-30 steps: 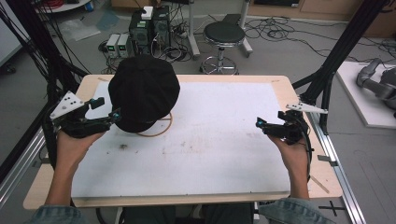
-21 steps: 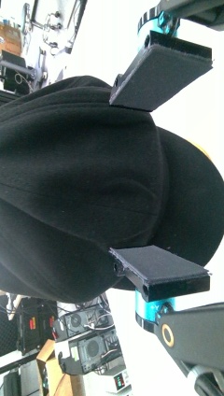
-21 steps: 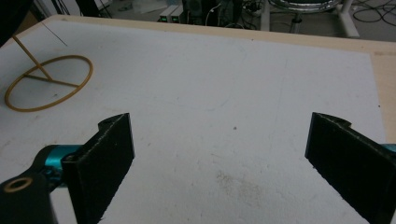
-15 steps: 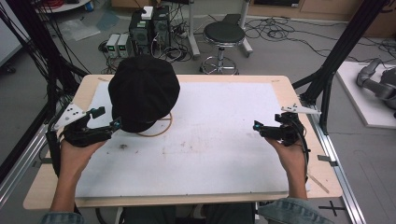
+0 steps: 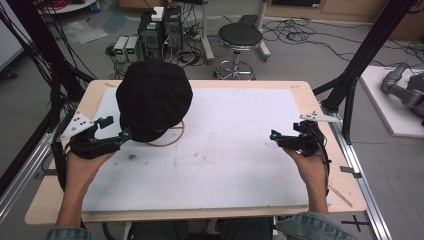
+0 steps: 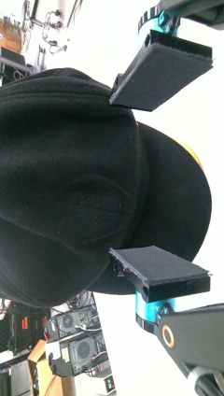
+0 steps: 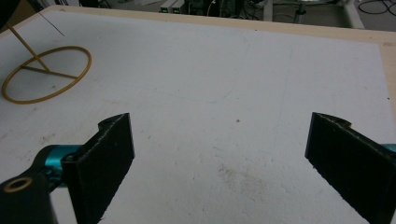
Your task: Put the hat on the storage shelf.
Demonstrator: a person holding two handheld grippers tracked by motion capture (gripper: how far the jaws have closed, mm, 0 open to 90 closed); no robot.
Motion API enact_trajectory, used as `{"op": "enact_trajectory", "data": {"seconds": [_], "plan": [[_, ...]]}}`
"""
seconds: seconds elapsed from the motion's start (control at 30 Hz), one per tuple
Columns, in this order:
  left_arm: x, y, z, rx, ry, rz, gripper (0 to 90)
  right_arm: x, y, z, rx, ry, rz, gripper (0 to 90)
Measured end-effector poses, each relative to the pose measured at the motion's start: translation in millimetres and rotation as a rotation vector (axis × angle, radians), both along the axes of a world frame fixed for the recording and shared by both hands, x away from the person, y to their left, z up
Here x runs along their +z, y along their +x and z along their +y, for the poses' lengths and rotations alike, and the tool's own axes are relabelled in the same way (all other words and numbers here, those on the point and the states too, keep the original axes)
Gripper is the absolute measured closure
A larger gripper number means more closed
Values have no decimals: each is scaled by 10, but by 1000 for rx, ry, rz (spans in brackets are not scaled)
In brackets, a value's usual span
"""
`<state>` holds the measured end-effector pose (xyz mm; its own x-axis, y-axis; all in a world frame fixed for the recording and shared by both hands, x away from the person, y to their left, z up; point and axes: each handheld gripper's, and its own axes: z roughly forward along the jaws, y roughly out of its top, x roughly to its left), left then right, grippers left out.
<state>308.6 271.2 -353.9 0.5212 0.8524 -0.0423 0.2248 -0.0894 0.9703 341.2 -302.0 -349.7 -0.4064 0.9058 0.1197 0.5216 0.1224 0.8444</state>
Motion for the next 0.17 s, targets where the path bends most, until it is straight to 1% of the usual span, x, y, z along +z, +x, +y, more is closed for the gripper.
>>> {"op": "enact_trajectory", "data": {"seconds": [0.17], "plan": [[-13, 0, 3, 2, 0, 2, 227, 3, 0, -2, -2, 3, 2, 78]]}}
